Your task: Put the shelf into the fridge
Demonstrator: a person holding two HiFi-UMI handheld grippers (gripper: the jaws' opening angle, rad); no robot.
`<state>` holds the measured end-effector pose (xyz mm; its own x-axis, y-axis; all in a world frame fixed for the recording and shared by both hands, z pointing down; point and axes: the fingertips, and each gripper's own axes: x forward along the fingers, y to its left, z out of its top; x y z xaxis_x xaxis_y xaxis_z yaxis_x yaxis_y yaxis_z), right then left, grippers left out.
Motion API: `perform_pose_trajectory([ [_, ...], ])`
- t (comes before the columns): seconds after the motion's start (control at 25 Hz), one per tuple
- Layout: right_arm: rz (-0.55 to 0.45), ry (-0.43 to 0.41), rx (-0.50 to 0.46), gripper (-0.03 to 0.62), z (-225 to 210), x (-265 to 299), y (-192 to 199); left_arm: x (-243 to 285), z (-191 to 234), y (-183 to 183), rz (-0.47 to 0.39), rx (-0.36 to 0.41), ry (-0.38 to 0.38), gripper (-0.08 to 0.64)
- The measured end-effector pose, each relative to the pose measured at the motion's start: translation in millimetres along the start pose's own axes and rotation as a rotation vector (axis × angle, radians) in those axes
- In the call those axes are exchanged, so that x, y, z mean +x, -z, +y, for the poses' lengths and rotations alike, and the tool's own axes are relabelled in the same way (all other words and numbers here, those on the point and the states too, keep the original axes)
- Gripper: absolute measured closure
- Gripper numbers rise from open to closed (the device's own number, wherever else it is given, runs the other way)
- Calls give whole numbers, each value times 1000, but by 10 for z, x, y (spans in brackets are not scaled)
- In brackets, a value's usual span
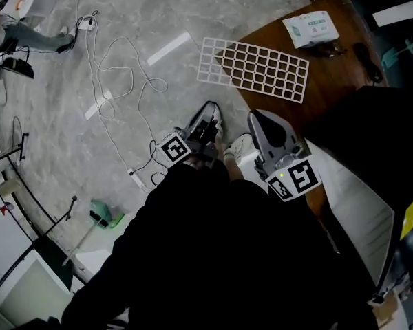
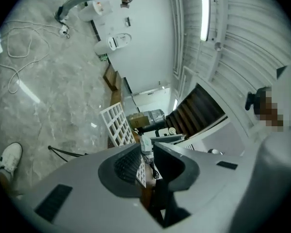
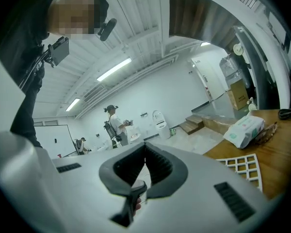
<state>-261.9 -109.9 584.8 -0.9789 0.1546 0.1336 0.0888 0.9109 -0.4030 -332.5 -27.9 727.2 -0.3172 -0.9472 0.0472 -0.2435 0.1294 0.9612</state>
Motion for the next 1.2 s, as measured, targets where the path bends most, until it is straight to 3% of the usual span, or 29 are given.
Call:
perform_pose_trajectory([
  [0.28, 18, 15, 18, 586, -161, 187, 131, 190, 625, -172, -118, -147, -29, 394],
  [0.6, 49, 73, 53, 586, -410, 250, 271, 487, 868, -376, -193, -236, -15, 382],
  [1.2, 68, 145, 94, 586, -690, 240, 415, 968, 1100, -504, -208, -275, -17, 384],
])
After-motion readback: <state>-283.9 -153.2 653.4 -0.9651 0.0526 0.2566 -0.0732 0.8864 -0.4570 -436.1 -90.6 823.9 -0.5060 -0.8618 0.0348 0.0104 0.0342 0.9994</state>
